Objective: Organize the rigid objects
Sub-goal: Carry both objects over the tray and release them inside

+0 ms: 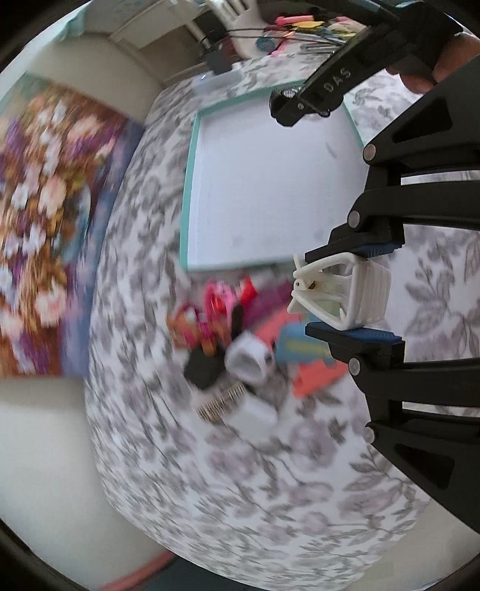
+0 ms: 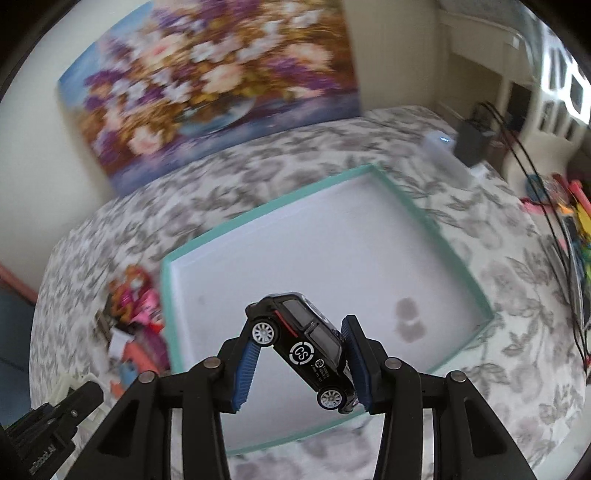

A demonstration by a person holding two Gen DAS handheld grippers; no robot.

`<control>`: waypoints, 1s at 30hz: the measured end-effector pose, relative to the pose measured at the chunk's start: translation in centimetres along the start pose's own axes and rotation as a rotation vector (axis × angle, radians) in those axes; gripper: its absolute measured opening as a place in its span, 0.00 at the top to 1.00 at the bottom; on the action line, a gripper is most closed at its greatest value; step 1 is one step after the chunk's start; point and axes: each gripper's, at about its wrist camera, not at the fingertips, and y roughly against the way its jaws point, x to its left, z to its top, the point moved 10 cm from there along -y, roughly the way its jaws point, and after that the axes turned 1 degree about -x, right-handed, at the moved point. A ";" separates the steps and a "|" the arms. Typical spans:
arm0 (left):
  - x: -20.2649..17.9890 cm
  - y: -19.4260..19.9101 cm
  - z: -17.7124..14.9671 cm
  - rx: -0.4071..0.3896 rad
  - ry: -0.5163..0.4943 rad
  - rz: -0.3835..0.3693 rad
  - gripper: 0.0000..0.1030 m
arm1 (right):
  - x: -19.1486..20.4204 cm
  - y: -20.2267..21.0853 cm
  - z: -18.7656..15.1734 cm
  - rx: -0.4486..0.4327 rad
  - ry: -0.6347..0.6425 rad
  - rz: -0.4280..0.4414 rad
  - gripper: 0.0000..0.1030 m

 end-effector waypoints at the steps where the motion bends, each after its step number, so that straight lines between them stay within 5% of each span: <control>1: -0.8 -0.1 0.2 0.002 -0.013 0.000 0.68 | -1.0 -0.1 0.2 0.003 -0.021 -0.008 0.54; 13: -9.9 -3.4 1.8 -0.010 -0.089 -0.066 0.68 | -7.4 -1.1 1.2 -0.007 -0.161 -0.065 0.54; 30: -9.6 -7.6 0.4 0.044 -0.104 -0.049 0.68 | -8.6 -3.0 0.2 0.032 -0.189 -0.091 0.54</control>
